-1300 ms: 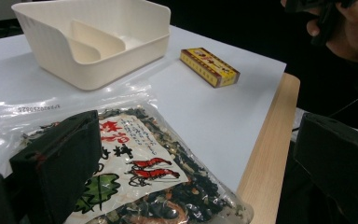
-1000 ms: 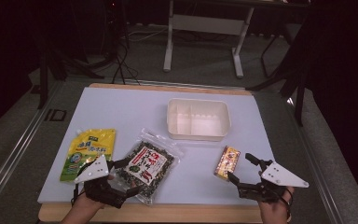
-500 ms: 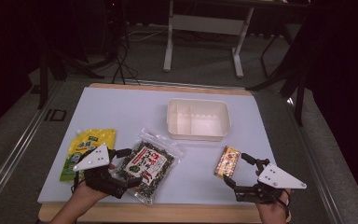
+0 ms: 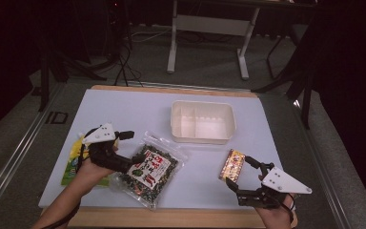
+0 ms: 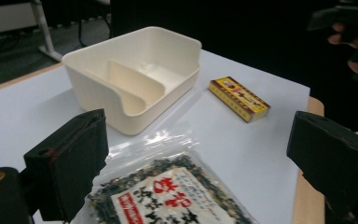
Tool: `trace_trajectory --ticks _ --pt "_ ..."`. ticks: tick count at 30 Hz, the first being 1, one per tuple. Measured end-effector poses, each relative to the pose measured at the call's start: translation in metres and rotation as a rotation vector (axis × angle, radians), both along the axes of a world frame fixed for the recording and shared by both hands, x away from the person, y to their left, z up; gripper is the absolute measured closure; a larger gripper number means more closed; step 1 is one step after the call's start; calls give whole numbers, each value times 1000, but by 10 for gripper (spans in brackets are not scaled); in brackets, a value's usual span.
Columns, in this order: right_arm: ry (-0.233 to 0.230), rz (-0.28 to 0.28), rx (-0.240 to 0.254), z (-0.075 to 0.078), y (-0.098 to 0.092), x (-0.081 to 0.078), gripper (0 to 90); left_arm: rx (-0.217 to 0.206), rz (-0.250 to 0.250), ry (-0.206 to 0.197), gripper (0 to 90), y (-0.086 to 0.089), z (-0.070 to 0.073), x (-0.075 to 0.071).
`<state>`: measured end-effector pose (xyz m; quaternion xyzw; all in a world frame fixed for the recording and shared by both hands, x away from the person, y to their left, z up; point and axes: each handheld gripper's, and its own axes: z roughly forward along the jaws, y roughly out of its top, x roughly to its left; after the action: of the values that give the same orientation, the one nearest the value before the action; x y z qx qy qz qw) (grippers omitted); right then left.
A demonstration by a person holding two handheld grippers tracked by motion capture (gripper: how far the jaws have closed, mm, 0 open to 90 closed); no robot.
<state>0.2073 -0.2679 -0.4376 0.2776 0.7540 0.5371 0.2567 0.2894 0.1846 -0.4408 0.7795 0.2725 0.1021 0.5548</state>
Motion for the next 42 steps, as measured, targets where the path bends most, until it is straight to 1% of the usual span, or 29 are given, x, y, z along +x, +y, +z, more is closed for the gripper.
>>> trace_trajectory --ticks 1,3,4,5,7,8,9,10,11,12,13,14,15,18,21,22,23,25,27,29,30,31,32,34,36,38,39,40,42 --pt "-3 -4 -3 0 0 0 102 5 17 1 59 1 -2 6" --pt "2 3 -6 0 1 0 102 -4 21 19 97 3 -6 16" --pt "-4 1 -7 0 1 -1 103 -4 21 19 104 3 -6 16" --pt "0 7 -7 0 1 0 103 0 24 32 111 3 -10 24" --pt "0 7 -8 -1 2 -1 103 19 37 35 143 3 -14 33" --pt "2 10 -9 -1 2 -1 103 31 44 44 144 3 -16 38" --pt "2 11 -11 -1 2 0 103 31 44 44 145 3 -16 38" --pt "0 12 -12 -1 2 0 104 45 55 57 158 3 -22 48" --pt "0 17 -12 -2 3 0 104 54 62 68 162 3 -25 53" --pt "0 17 -12 -2 3 0 104 54 62 68 162 3 -25 53" --pt "0 17 -13 -2 3 -1 104 50 68 86 162 4 -29 59" --pt "1 18 -16 -2 3 0 104 58 82 94 162 4 -32 64" --pt "3 21 -19 -3 3 0 104 76 96 107 162 4 -38 72" --pt "7 22 -22 -4 4 0 105 110 119 145 162 1 -49 84" --pt "12 27 -21 -4 4 0 105 127 133 173 161 0 -58 93" --pt "15 31 -21 -4 4 1 106 127 133 173 162 0 -58 93" --pt "14 32 -20 -5 4 1 106 131 144 192 162 -1 -64 99" --pt "15 33 -20 -5 4 1 106 138 149 201 162 -1 -67 102" --pt "22 38 -21 -6 4 1 106 154 153 221 176 -1 -73 110" --pt "24 41 -24 -6 5 2 106 152 145 230 202 -1 -75 112" --pt "27 44 -26 -7 5 2 106 154 136 249 218 -2 -79 117" --pt "27 44 -26 -7 5 2 106 154 136 249 223 -2 -79 117" --pt "30 44 -27 -7 5 2 107 173 131 259 240 -2 -83 121" --pt "32 45 -29 -7 5 2 107 179 128 266 259 -3 -86 123" --pt "32 49 -32 -8 6 2 107 203 123 296 290 -3 -94 130" --pt "32 50 -35 -8 6 2 107 204 127 301 304 -3 -95 131" --pt "32 50 -35 -8 6 2 107 198 119 317 326 -2 -97 135" --pt "33 50 -34 -8 6 2 107 205 123 319 327 -2 -98 136" --pt "34 52 -35 -8 6 2 107 206 110 325 351 -1 -100 137"
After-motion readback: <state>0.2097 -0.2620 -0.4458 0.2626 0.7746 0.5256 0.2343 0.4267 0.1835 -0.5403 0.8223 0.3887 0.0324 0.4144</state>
